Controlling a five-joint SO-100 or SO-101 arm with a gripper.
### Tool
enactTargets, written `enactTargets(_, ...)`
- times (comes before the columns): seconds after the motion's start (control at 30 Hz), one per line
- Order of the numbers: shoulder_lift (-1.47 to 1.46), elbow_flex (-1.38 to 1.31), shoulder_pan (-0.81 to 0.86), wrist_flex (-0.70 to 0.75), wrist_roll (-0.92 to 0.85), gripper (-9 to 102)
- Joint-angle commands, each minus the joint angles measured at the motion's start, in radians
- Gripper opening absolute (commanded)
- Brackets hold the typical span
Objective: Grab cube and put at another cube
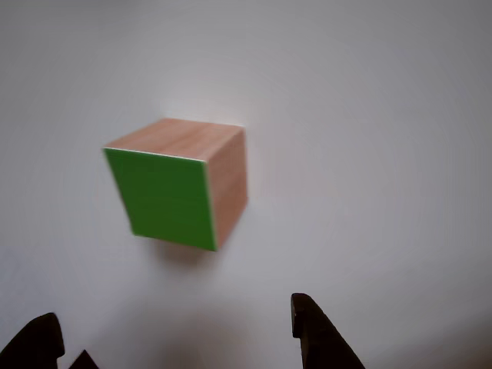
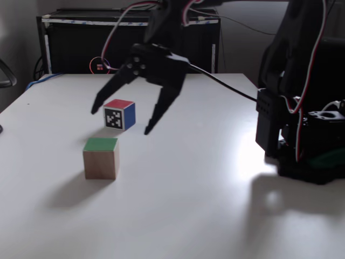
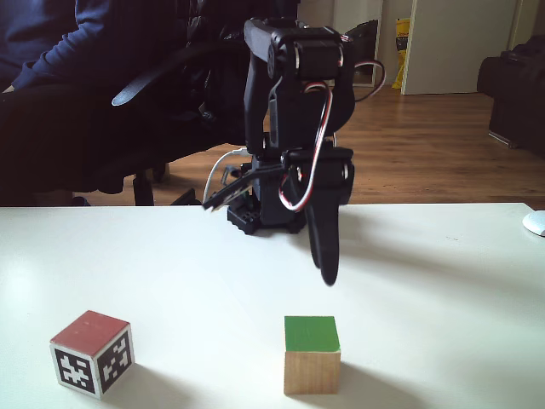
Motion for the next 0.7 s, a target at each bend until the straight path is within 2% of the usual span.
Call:
enactTargets(0.0, -0.035, -0.100, 0.034, 0.006, -0.020, 45)
enactTargets(0.67, -0.357, -0.334, 0.011, 0.051, -0.038, 47)
